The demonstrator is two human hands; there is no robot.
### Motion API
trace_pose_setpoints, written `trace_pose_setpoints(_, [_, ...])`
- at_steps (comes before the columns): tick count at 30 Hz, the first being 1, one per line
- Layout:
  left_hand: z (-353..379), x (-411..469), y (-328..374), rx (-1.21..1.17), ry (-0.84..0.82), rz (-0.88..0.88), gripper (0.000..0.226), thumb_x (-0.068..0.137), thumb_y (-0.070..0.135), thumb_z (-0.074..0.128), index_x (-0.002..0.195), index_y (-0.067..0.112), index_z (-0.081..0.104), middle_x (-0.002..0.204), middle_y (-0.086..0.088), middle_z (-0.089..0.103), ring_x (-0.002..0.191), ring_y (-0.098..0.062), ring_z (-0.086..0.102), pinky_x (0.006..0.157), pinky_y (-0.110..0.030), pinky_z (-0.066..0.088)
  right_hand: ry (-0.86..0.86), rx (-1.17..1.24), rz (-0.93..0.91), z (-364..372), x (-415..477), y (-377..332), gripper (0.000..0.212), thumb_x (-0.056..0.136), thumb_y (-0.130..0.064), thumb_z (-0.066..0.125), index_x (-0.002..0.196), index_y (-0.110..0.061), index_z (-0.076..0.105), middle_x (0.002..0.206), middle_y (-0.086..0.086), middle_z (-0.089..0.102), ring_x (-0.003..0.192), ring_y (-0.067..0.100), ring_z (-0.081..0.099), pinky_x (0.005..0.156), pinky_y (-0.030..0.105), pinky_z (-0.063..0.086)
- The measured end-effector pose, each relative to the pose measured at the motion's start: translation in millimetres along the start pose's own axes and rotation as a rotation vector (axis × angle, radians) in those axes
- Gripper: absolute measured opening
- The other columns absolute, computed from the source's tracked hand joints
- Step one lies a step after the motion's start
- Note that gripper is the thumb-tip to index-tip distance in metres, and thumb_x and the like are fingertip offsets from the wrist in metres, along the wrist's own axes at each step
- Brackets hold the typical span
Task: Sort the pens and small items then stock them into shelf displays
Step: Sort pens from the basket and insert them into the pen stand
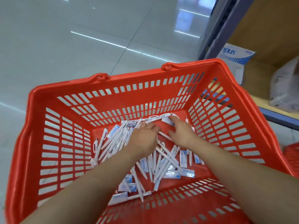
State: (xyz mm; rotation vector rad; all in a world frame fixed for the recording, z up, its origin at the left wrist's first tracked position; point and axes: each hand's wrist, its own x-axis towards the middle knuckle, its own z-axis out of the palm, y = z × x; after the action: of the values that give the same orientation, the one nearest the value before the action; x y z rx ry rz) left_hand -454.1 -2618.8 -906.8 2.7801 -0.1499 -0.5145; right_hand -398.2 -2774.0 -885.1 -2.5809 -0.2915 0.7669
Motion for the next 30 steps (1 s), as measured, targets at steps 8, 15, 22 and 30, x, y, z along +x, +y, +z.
trace_pose_setpoints(8, [-10.6, -19.2, -13.4, -0.274, 0.24, -0.065, 0.055, 0.081, 0.004, 0.048, 0.132, 0.025, 0.053, 0.132, 0.002, 0.057, 0.122, -0.022, 0.045, 0.105, -0.034, 0.037, -0.039, -0.101, 0.008, 17.4, 7.4, -2.9, 0.047, 0.088, -0.025, 0.06, 0.13, -0.012, 0.044, 0.125, 0.015, 0.058, 0.116, 0.038, 0.053, 0.095, 0.038, 0.044])
trace_pose_setpoints(15, [-15.5, -25.9, -44.6, 0.061, 0.272, -0.336, 0.054, 0.077, -0.006, 0.05, 0.127, 0.013, 0.053, 0.121, -0.005, 0.06, 0.119, -0.028, 0.042, 0.092, -0.039, 0.043, -0.056, -0.143, 0.0, 30.3, 2.0, -13.5, 0.056, 0.094, -0.039, 0.054, 0.145, -0.029, 0.034, 0.127, 0.015, 0.05, 0.115, 0.035, 0.054, 0.097, 0.039, 0.045])
trace_pose_setpoints(22, [-16.5, -33.8, -51.9, 0.196, 0.215, -0.453, 0.018, 0.085, 0.019, 0.056, 0.101, 0.015, 0.062, 0.104, -0.004, 0.059, 0.104, -0.025, 0.047, 0.085, -0.038, 0.039, -0.068, -0.173, -0.006, 27.8, -0.8, -17.3, 0.012, 0.087, -0.015, 0.061, 0.098, -0.017, 0.06, 0.112, 0.009, 0.059, 0.096, 0.03, 0.06, 0.083, 0.034, 0.051])
trace_pose_setpoints(30, [-43.2, -48.0, -55.5, -0.605, 0.122, -0.584, 0.025, 0.089, 0.033, 0.062, 0.108, 0.017, 0.063, 0.1, 0.0, 0.067, 0.094, -0.021, 0.064, 0.089, -0.036, 0.049, -0.027, 0.736, 0.231, 2.5, 2.0, -27.6, 0.02, 0.086, 0.0, 0.058, 0.104, -0.006, 0.062, 0.077, 0.01, 0.062, 0.069, 0.023, 0.061, 0.074, 0.041, 0.056])
